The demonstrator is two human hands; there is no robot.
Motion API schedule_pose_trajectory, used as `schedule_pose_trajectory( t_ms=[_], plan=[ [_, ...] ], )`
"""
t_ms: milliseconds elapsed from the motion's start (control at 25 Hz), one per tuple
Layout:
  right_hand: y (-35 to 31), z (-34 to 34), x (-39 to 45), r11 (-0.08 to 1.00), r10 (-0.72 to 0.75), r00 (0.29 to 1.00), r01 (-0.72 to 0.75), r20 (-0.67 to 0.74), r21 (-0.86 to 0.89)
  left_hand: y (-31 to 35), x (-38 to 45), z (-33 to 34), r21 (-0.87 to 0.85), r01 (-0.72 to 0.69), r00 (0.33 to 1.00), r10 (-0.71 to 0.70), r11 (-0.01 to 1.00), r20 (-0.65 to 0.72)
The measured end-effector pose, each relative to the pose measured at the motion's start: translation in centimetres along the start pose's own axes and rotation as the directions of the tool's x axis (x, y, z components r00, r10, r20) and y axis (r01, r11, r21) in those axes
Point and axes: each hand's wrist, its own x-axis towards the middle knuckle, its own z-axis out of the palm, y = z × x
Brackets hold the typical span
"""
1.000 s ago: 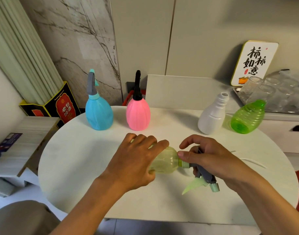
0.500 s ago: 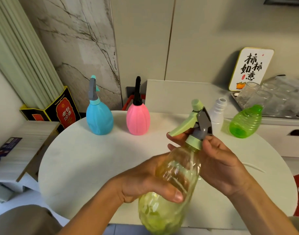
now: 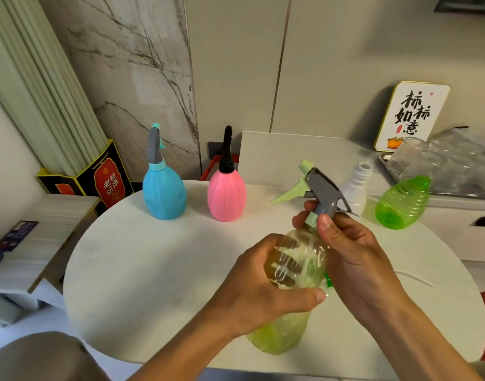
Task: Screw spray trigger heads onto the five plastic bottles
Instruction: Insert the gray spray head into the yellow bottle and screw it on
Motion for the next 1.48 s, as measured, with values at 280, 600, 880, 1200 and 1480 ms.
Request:
schedule_pose_trajectory(
  t_ms=[280,600,880,1200,1480],
  plan=[
    [-0.9,-1.0,0.0,0.955,0.046,0.919,-0.156,0.392,0.253,0.9,-0.2,-0.5,-0.260,0.113,0.932,-0.011,0.959,0.362],
    [-0.8,-0.3,0.0,0.978,0.048,0.941,-0.113,0.335,0.177,1.5,-0.5,-1.0,-0.351,0.145,0.914,0.011,0.925,0.405],
    [-1.7,0.0,-0.5,0.994,0.035,0.972,-0.058,0.232,0.091,1.4,-0.2,-0.6,-0.311,0.037,0.942,0.072,0.950,0.329],
    [-2.1,0.0,-0.5,0.996,0.010,0.976,-0.029,0.219,0.082,1.3,0.1,-0.3,-0.257,-0.038,0.949,0.115,0.966,0.292],
    [-1.1,-0.1,0.3,0.988,-0.105,0.994,0.108,0.036,-0.107,0.3,0.8,-1.1,-0.036,-0.059,0.987,0.064,0.998,0.149]
  ],
)
